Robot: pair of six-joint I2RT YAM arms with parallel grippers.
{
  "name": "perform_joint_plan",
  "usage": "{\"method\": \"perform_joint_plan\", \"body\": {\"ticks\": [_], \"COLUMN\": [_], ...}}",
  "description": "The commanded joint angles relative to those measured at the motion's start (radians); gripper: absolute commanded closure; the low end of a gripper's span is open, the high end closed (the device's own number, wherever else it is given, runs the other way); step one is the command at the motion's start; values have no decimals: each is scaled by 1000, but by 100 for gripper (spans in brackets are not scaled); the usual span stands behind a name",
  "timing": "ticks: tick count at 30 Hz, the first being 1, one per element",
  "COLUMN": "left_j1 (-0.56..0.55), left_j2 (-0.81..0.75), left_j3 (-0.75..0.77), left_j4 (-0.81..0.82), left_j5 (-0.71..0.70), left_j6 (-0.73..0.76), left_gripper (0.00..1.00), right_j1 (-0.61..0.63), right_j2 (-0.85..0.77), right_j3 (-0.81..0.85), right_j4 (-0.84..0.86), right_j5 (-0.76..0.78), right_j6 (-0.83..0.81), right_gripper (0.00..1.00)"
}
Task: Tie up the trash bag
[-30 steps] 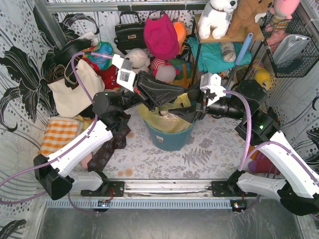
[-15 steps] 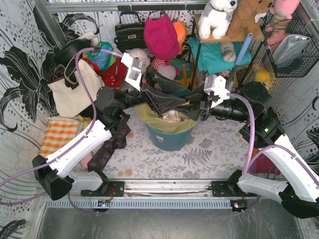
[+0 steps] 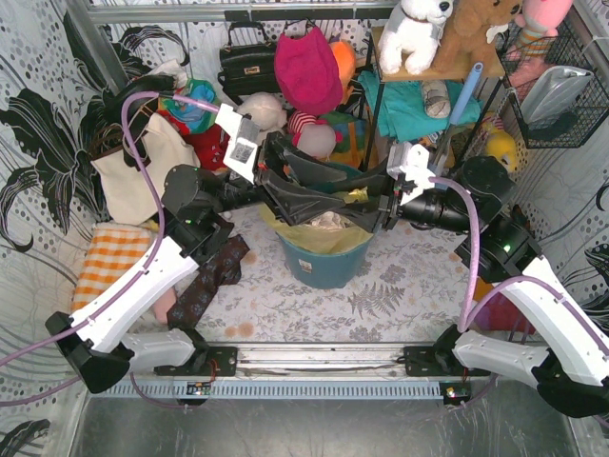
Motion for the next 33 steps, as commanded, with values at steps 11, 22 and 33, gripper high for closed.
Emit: {"method": "perform_joint_plan", "body": {"ticks": [11,22,33], "left_j1": [4,-4,-34], "left_j2": [50,104,129], "left_j3": [52,67,65], "left_j4": [57,58,157], "left_j5": [109,108,90], "left_j6": [-36,-41,-99], "left_gripper": [46,42,54], "right_j1": [-8,-10,-10], "right_j2": [-62,-57,-48], "right_j3": [-84,-89,-85], "right_j4": [25,40,39], "right_j5": [52,40,40], "right_j6": [-2,9,12], "right_gripper": [52,53,54]}}
